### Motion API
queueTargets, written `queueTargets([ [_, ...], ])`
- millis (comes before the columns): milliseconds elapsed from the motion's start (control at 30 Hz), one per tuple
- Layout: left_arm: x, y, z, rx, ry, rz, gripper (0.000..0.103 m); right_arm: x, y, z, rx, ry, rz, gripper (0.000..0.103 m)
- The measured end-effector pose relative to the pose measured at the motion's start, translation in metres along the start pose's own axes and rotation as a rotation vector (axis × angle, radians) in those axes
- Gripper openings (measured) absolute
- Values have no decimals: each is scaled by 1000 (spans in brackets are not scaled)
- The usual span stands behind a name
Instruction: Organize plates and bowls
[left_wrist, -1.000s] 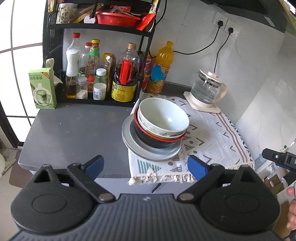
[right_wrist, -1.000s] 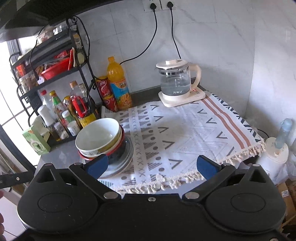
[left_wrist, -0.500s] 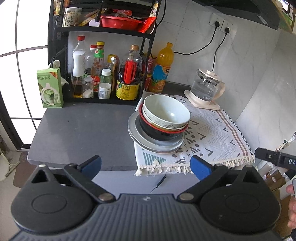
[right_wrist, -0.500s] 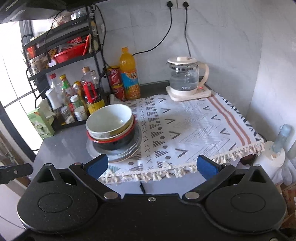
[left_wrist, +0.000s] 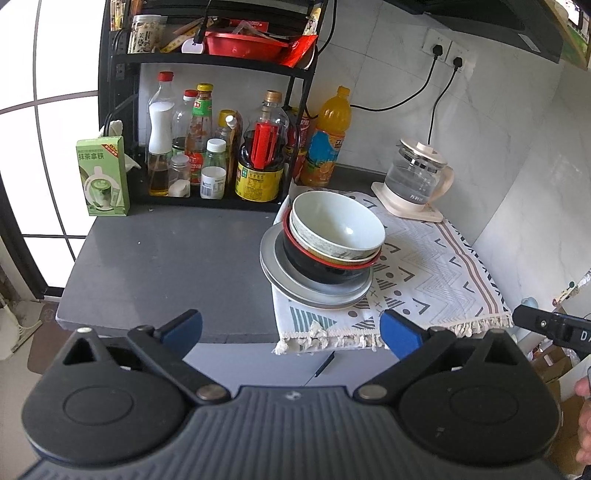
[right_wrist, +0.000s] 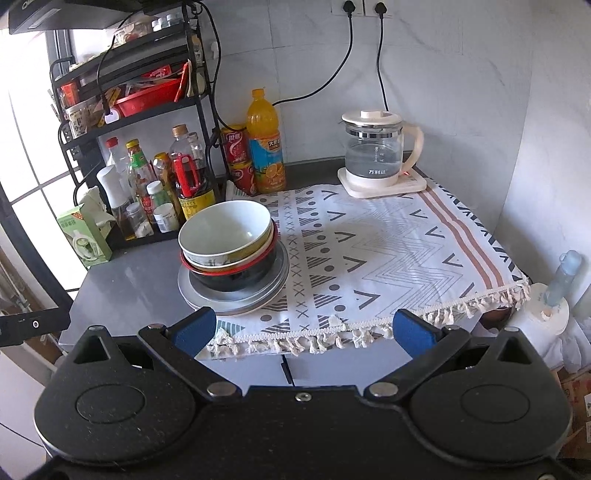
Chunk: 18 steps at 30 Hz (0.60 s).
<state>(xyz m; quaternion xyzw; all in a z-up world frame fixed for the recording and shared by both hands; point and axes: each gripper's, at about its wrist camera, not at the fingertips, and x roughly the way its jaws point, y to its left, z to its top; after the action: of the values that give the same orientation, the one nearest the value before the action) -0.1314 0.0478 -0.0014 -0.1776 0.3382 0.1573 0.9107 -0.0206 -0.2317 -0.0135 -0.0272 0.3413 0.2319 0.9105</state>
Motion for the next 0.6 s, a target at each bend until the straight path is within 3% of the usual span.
queueTargets([
  [600, 6, -2, 7, 16, -1, -7, 101, -1, 0, 5, 2, -15, 1, 103],
])
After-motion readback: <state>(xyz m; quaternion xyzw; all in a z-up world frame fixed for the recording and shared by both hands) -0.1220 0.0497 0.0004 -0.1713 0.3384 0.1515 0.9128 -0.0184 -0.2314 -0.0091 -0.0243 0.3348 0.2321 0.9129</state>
